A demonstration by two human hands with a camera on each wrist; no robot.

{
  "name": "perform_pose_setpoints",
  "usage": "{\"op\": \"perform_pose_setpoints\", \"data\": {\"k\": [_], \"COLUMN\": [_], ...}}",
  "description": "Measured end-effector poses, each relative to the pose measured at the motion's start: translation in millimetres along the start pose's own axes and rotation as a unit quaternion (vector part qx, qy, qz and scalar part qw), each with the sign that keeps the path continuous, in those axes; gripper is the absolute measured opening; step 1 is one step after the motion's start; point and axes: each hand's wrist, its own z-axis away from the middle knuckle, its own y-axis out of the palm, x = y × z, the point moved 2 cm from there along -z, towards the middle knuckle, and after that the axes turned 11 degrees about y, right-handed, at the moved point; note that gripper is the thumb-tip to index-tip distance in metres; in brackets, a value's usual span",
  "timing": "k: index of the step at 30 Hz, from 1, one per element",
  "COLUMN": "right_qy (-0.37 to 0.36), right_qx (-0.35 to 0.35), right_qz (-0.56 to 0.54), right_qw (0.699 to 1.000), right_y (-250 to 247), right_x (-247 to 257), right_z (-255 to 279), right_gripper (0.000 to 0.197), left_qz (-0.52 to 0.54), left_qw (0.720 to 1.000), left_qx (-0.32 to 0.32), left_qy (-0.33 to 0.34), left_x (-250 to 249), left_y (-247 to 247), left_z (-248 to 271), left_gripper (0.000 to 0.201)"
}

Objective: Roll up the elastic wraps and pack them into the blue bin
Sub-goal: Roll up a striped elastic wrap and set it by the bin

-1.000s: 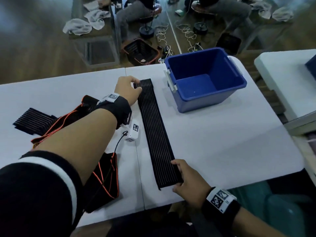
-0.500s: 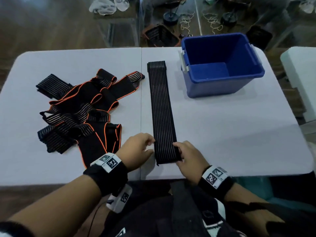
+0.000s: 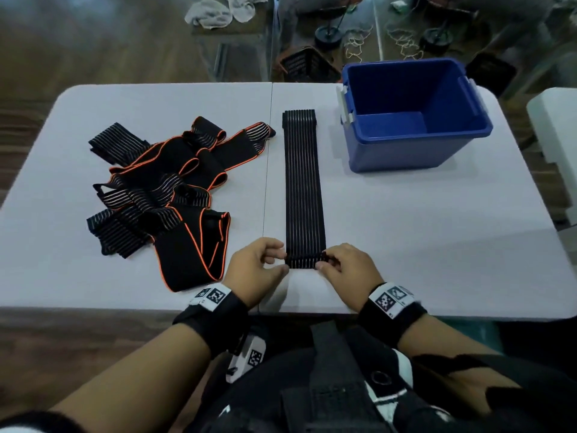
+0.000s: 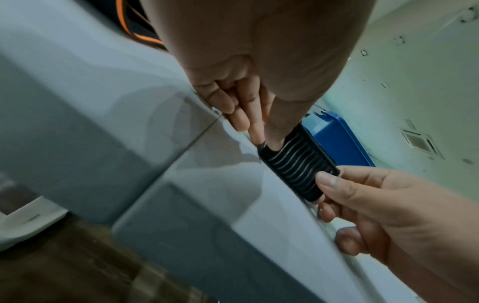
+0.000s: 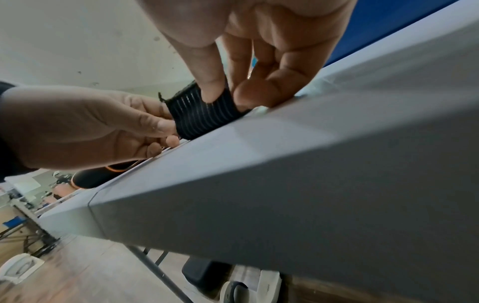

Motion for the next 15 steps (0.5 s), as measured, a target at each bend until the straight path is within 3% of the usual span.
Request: {"op": "perform_pose_setpoints", "data": {"k": [5, 9, 15], "right_qy": [0.092, 0.086, 0.094], "right_qx": [-0.020, -0.015, -0.021], "right_qz": [-0.100, -0.070, -0.066], "right_qw": [0.990, 0.994, 0.993], "right_y": [-1, 0, -1], "right_x": [-1, 2, 6], "right_z": [-6, -7, -10], "right_gripper": [0.014, 0.017, 0.020], "left_qz": [0.023, -0.037, -0.032], "left_qw": [0.998, 0.997, 0.998], "left_qx": [-0.036, -0.031, -0.053], "left_qy": [-0.055, -0.057, -0.029], "left_x": [-4, -7, -12], "left_y": [2, 3, 5], "left_z": [-7, -9, -11], "left_gripper": [0.014, 0.009, 0.010]}}
